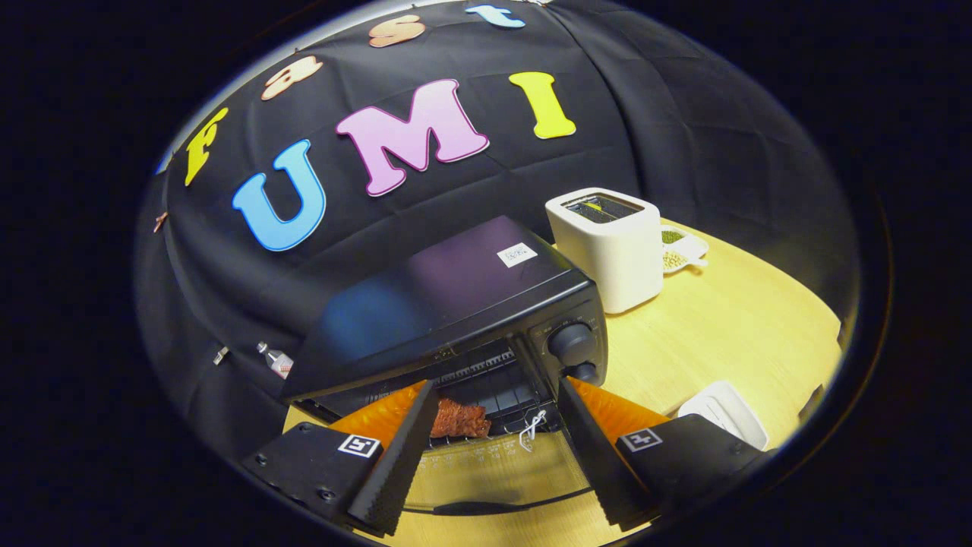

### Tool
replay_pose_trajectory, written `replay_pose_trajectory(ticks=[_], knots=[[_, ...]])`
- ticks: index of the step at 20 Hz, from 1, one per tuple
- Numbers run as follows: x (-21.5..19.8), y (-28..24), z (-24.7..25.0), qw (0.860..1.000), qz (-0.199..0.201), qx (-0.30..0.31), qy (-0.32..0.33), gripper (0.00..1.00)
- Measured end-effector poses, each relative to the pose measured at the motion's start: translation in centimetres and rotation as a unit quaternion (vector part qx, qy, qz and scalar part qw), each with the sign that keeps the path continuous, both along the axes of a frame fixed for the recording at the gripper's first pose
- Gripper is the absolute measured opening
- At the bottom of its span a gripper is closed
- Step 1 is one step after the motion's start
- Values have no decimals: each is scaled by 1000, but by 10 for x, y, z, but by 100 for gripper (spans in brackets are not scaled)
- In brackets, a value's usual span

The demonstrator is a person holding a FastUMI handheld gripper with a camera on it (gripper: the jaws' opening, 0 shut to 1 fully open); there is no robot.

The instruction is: Open the toaster oven, put the food inside, and close the toaster oven door.

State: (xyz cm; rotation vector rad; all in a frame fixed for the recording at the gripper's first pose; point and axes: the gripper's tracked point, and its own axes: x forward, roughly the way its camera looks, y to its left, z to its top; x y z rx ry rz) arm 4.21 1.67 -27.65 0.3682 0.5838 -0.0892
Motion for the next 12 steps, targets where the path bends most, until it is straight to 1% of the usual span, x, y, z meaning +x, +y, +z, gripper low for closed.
replay_pose_trajectory(ticks=[4,7,12], knots=[[-30,15,20,999,47,-20,0,98],[-60,31,31,996,82,-19,4,98],[-111,58,24,988,143,-37,36,98]])
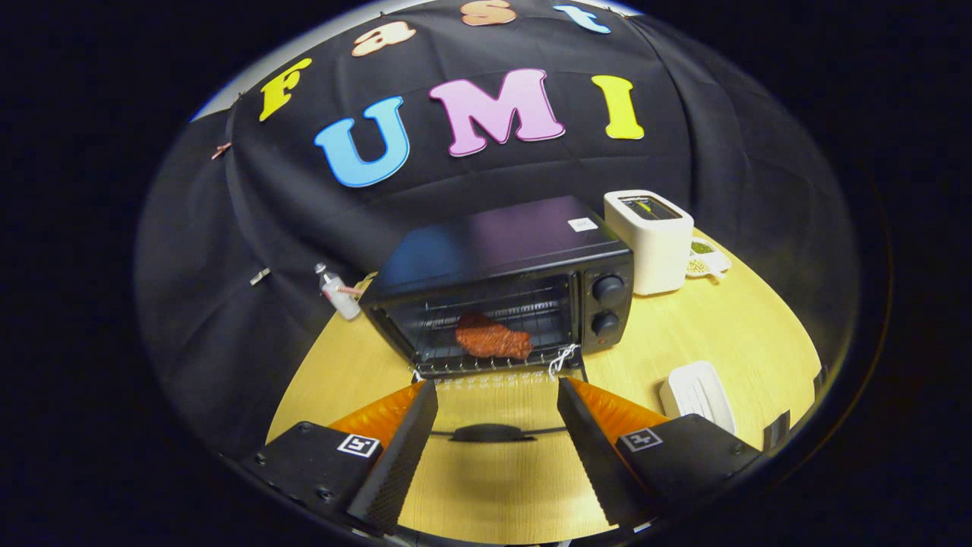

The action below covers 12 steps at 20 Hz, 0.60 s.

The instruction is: Open the toaster oven, put the food inside, and close the toaster oven door.

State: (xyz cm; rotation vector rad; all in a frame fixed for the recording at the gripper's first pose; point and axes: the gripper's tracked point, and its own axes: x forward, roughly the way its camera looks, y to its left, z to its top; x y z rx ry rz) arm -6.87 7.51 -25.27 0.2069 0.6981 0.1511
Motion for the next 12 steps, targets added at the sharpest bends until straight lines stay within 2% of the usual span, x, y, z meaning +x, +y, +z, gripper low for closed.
replay_pose_trajectory(ticks=[7,12], knots=[[-67,29,-54,994,42,-20,101,98],[-91,33,-99,984,66,-52,160,99]])
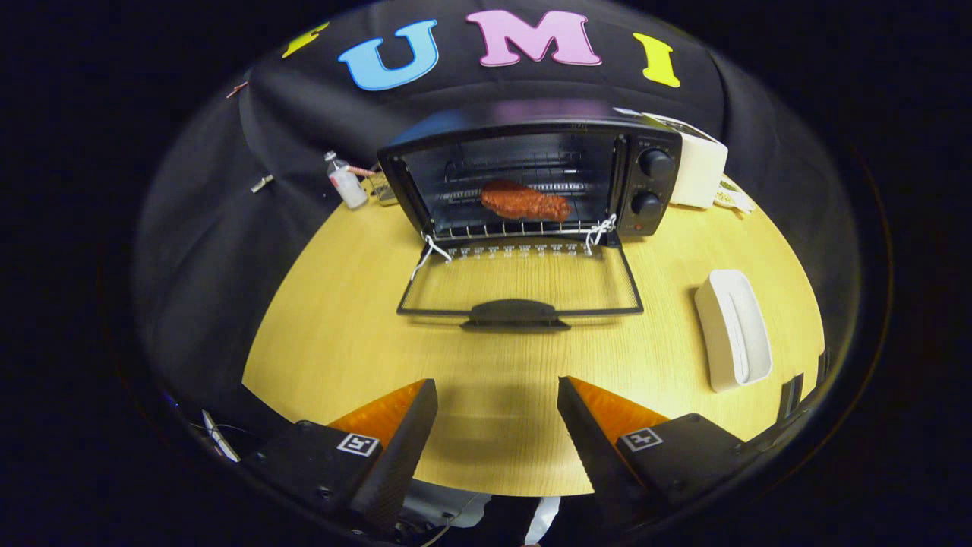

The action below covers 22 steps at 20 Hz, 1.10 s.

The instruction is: Open the toaster oven, put the food inside, and close the toaster oven door.

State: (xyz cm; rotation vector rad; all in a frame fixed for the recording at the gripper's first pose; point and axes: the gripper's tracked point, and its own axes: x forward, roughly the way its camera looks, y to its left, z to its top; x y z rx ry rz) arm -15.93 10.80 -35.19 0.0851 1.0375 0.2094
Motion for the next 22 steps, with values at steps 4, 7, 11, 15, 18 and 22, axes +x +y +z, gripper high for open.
replay_pose_trajectory(ticks=[4,7,11,15,18,22], knots=[[-1,0,-33,999,1,-29,36,99],[-2,0,-54,998,-6,-41,56,99],[20,-4,-68,997,-30,-59,47,99],[48,-4,-74,995,-64,-63,39,99],[61,-6,-79,994,-71,-76,40,99],[71,-7,-79,993,-70,-84,35,98]])
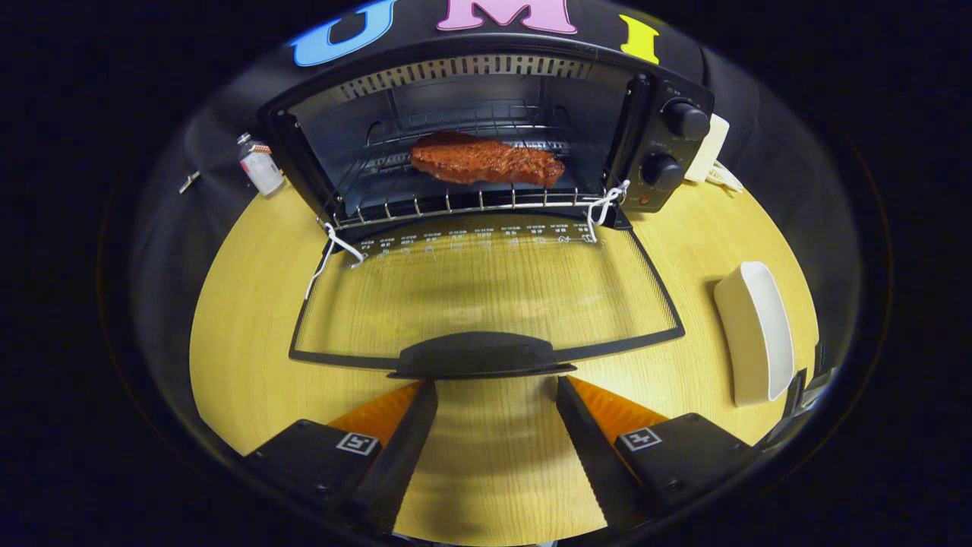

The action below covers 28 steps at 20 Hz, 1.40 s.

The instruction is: Open the toaster oven, put the food inside, and close the toaster oven door.

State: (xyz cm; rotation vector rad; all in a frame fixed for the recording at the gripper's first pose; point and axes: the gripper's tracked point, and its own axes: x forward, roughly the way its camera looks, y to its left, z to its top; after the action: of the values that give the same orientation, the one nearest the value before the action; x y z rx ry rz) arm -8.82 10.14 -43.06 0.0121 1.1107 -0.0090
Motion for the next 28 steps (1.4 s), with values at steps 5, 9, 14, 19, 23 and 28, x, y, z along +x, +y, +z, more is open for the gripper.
replay_pose_trajectory(ticks=[5,9,14,19,23,28], knots=[[1,-1,16,999,18,-7,-37,98],[3,0,33,998,23,1,-64,98],[15,2,65,994,20,16,-106,98],[36,6,100,988,18,25,-152,98],[61,6,126,982,27,24,-187,99],[77,3,145,975,12,29,-218,99]])
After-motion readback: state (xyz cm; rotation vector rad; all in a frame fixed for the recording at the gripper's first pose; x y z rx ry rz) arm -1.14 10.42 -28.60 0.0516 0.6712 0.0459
